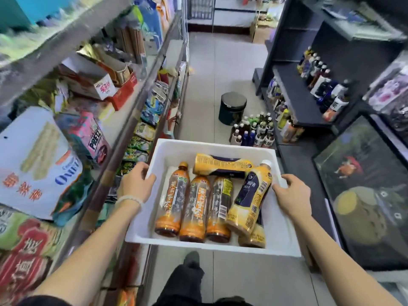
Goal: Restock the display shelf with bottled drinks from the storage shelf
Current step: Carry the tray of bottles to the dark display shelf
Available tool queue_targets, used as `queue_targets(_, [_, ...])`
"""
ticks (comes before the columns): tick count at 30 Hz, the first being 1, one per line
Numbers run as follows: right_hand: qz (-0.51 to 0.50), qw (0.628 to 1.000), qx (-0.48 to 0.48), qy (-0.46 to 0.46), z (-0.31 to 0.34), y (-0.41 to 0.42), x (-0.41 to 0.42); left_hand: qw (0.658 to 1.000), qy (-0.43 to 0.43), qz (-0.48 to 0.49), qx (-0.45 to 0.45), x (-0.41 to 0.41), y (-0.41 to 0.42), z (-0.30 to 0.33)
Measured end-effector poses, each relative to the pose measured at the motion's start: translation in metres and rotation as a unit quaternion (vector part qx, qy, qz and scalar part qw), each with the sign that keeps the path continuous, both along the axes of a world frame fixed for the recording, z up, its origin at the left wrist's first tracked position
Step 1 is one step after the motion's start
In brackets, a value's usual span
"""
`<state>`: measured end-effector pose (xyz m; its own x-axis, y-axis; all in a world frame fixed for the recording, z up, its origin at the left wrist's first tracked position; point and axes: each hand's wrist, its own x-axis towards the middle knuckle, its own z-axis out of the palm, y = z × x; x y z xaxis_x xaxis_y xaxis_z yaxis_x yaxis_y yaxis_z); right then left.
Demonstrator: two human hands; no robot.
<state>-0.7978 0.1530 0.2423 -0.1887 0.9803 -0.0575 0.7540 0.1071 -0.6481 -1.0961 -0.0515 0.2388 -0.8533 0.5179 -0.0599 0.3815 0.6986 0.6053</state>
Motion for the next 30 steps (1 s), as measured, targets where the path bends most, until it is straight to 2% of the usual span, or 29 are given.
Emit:
queue_targets(12, [-0.016, 1.000, 0.005, -0.017, 0.008, 0.133, -0.128, 1.000, -0.004, -0.020, 0.002, -0.144, 0.152, 0.000])
queue_targets(18, [-0.017, 1.000, -0.008, -0.017, -0.009, 0.239, -0.196, 1.000, 0.000, -0.025, -0.017, -0.206, 0.258, -0.010])
queue_targets(30, [-0.004, 1.000, -0.007, -0.014, 0.001, 0.454, -0.317, 1.000, 0.006, -0.012, -0.008, -0.322, 0.462, -0.004])
